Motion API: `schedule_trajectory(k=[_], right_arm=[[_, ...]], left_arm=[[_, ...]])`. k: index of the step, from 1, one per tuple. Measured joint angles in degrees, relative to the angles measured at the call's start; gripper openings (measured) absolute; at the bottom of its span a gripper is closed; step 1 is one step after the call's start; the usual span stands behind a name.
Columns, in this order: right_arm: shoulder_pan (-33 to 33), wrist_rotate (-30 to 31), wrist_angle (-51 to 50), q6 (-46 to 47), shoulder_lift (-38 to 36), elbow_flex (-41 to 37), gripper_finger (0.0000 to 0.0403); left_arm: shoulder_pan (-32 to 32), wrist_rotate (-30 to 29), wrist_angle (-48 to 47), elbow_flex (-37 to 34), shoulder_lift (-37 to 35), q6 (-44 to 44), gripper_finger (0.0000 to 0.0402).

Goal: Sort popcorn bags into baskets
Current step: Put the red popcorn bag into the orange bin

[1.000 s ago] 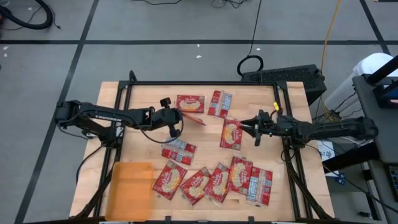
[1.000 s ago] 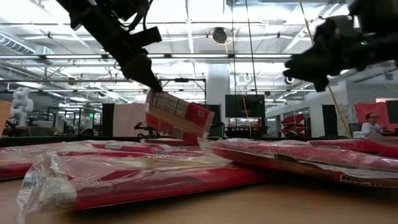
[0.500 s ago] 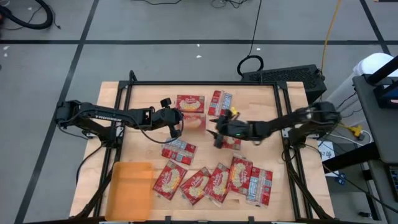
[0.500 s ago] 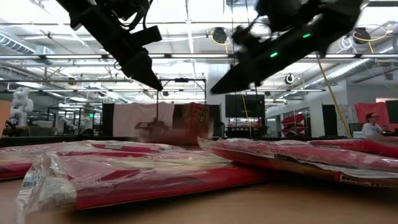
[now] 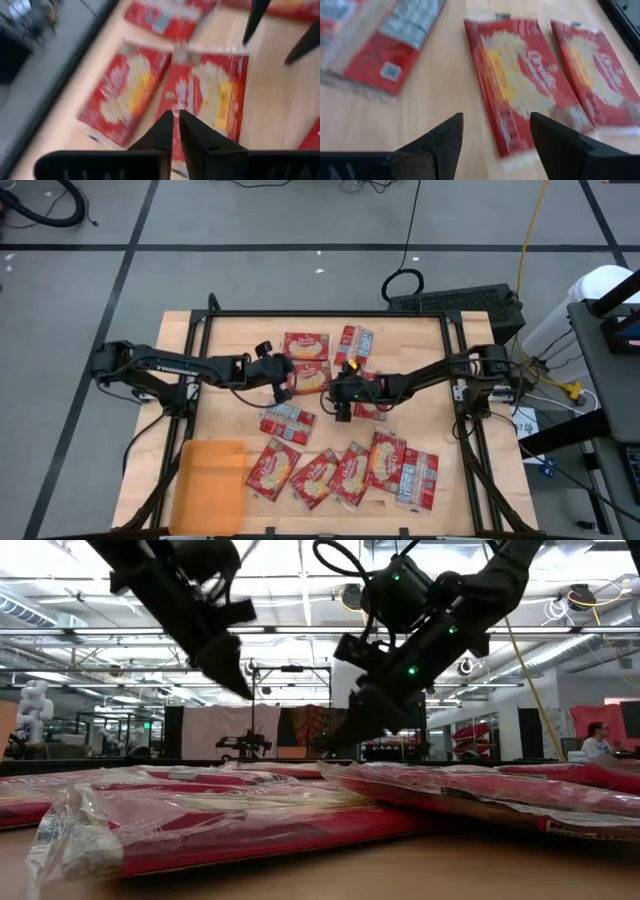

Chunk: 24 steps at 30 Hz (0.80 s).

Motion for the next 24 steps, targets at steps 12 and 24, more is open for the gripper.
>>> schedule_trajectory(k=[12, 24], right_arm=[[-1.1, -0.1, -4.7, -0.4, 1.2, 0.0, 0.0224], [-3.6, 5.8, 4.0, -2.9, 8.0, 0.2, 0.0191]], left_arm=[[3.1, 2.3, 6.6, -1.7, 14.9, -7.4, 0.0035], [5.3, 4.2, 10.3, -1.6, 19.1, -6.6, 0.0035]])
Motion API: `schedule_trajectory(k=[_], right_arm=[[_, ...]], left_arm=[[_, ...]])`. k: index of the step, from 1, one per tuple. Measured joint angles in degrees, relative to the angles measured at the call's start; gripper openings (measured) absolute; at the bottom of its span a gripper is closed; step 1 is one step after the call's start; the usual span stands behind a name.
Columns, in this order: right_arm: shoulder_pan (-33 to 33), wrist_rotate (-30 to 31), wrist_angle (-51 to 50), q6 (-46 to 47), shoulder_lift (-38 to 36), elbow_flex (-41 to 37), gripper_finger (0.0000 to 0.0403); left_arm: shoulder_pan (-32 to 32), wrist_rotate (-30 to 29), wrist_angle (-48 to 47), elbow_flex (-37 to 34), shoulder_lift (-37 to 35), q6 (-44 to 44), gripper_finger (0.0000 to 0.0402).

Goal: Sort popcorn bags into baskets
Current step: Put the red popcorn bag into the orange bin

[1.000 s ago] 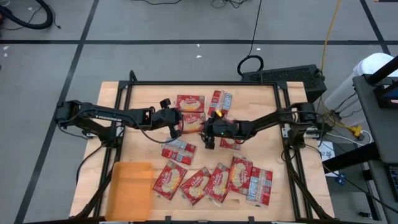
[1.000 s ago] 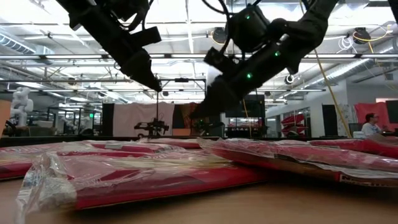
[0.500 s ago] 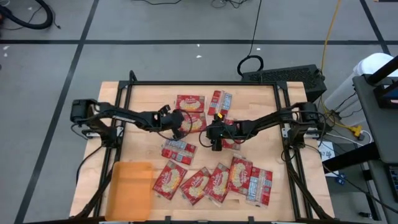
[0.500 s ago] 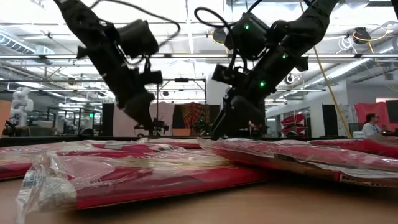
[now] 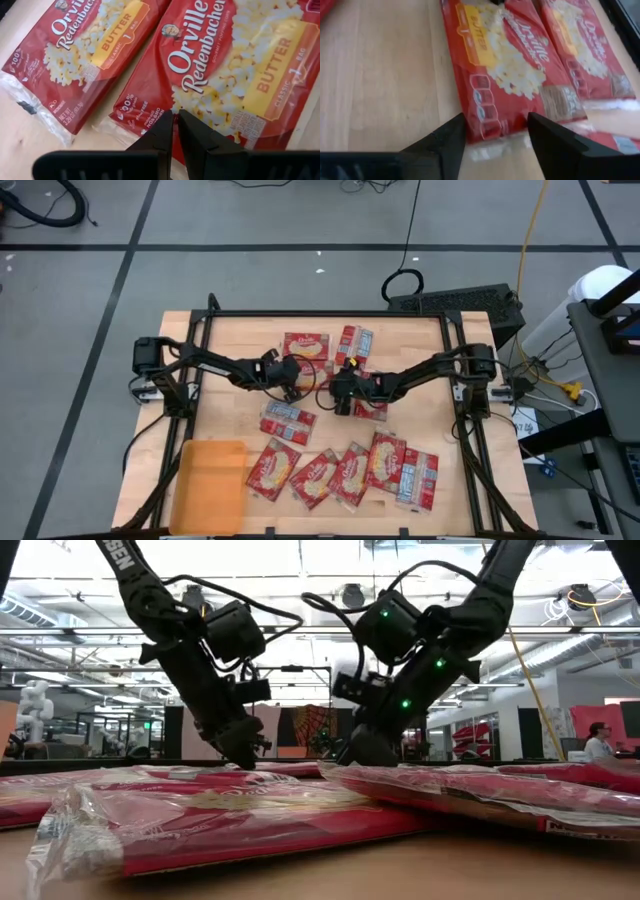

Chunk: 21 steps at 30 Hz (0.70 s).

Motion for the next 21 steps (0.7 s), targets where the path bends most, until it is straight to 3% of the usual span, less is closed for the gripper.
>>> schedule_trajectory(k=[6, 9, 15, 21], right_arm=[[0.3, 0.0, 2.5, -4.5, 1.1, -0.1, 0.0064], [0.7, 0.4, 2.6, -6.7, 0.3, -0.2, 0.0012], [2.3, 6.7, 1.4, -12.2, -3.9, -0.2, 0.0015], [6.6, 10.7, 2.9, -25.6, -8.9, -0.2, 0.0003]], left_arm=[[0.7, 0.7, 0.4, 0.2, -0.3, 1.0, 0.0035], [0.7, 2.0, -5.4, 1.9, -3.0, -0.1, 0.0035], [-1.1, 0.4, -12.1, 3.6, -15.6, -1.3, 0.0035], [-1.9, 1.2, -15.2, 3.2, -26.9, 0.1, 0.0039]])
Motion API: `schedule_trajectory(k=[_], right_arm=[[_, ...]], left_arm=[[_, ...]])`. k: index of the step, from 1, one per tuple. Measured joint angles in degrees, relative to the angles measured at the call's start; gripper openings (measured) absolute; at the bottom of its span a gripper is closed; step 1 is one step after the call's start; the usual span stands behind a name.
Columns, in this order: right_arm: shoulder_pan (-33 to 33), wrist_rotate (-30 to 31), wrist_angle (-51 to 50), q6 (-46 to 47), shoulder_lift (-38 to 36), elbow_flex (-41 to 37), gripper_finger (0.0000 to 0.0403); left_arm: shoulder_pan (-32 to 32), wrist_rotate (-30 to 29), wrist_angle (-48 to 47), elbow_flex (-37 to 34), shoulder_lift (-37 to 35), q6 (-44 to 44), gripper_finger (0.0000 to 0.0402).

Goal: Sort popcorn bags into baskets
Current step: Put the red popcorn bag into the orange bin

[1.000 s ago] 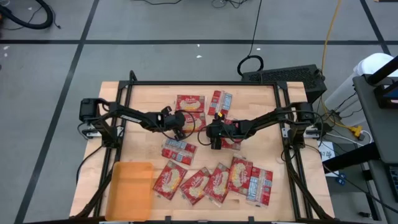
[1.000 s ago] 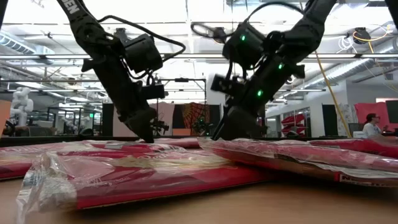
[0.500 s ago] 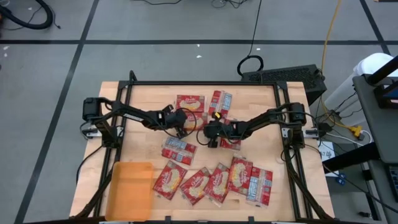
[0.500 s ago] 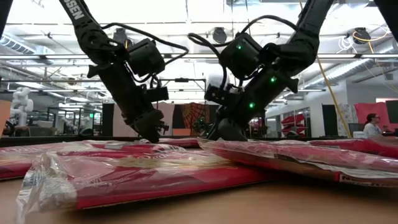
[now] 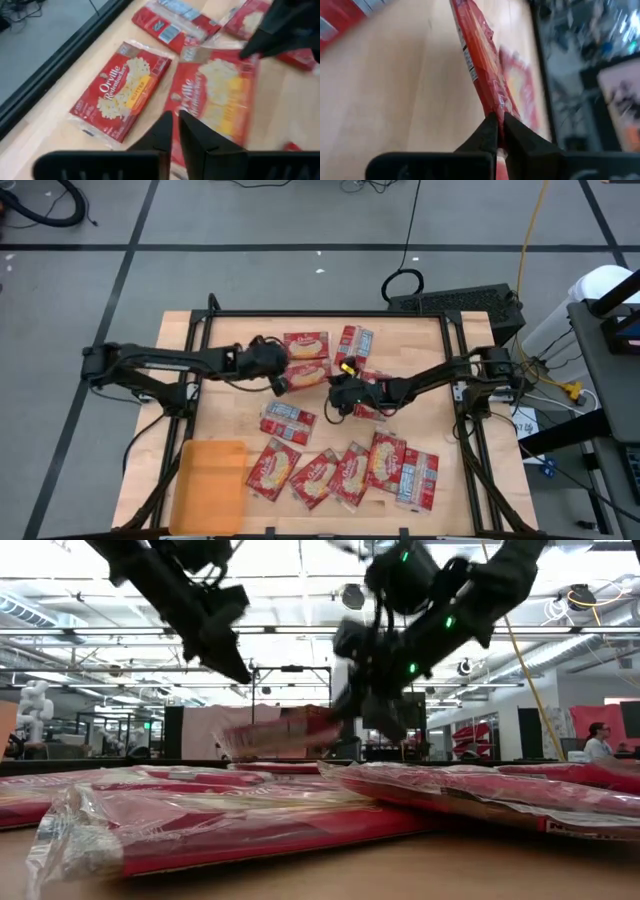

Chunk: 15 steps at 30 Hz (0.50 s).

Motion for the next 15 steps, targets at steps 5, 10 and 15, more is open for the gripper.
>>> schedule_trajectory(k=[5, 10, 15], right_arm=[[3.1, 3.7, -0.2, -4.1, -4.1, 0.0, 0.0001], [6.7, 8.0, 0.5, -12.2, -6.5, 0.0, 0.0001], [10.9, 13.6, 4.7, -23.1, -6.7, 0.0, 0.0000]], left_arm=[[-0.1, 6.1, -3.7, -0.1, -4.0, 0.1, 0.0086], [-0.1, 8.4, -4.6, -0.1, -4.5, -3.7, 0.0156], [1.1, 15.9, -1.5, 0.1, -6.9, -4.0, 0.0215]])
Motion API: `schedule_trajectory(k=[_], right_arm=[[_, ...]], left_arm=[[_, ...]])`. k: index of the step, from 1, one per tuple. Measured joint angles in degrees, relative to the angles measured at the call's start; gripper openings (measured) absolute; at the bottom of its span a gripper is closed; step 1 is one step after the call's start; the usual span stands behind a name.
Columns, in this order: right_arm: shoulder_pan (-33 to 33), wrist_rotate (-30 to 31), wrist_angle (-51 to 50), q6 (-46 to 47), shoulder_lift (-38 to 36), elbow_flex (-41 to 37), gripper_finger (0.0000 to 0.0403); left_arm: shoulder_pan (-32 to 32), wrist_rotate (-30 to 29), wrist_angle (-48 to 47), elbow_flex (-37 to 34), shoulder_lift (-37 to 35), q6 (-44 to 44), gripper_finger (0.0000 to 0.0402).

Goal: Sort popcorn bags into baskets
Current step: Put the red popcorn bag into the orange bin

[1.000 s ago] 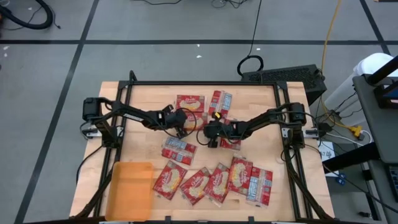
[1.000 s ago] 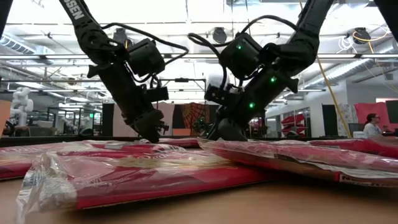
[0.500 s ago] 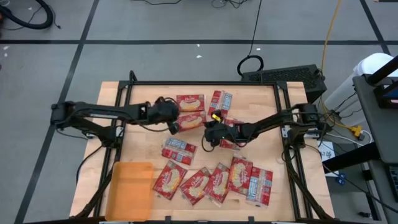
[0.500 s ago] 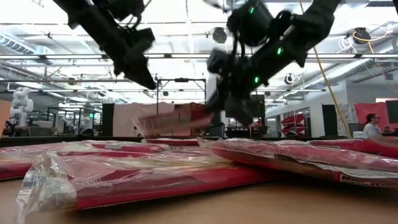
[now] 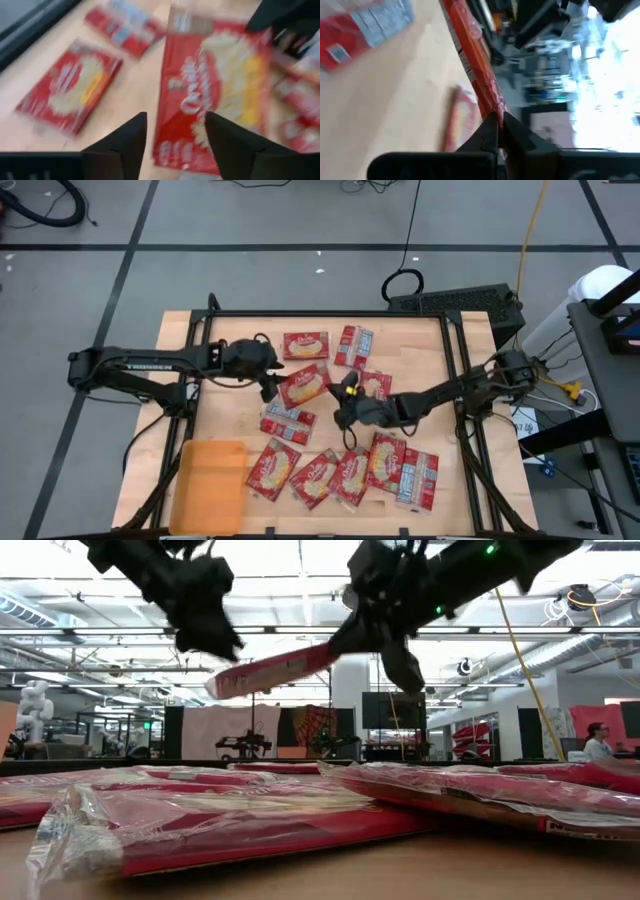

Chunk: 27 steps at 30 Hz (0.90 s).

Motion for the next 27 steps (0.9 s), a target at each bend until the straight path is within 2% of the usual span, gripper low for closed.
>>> schedule_trajectory(k=[5, 11, 13, 15, 20, 27], right_arm=[[3.6, 3.1, 8.9, -11.5, 0.0, 0.0, 0.0000], [5.7, 2.7, 16.5, -22.5, 0.0, 0.0, 0.0000], [5.8, 2.6, 17.7, -24.9, 0.0, 0.0, 0.0000], [5.8, 2.6, 18.4, -26.1, 0.0, 0.0, 0.0000], [5.6, 2.2, 19.7, -28.3, 0.0, 0.0, 0.0000], [5.1, 0.7, 20.5, -28.9, 0.0, 0.0, 0.0000]], left_arm=[[3.7, 11.6, 1.1, -0.1, -2.2, 0.5, 0.0253], [6.4, 27.1, 2.1, -0.1, -2.4, 2.8, 0.0266], [6.4, 30.0, 3.7, -0.1, -2.4, 2.7, 0.0263], [6.3, 30.5, 4.8, -0.1, -2.4, 1.7, 0.0254], [6.1, 33.3, 5.9, -0.1, -2.4, 1.9, 0.0204], [6.1, 33.9, 6.0, -0.1, -2.4, 3.2, 0.0073]])
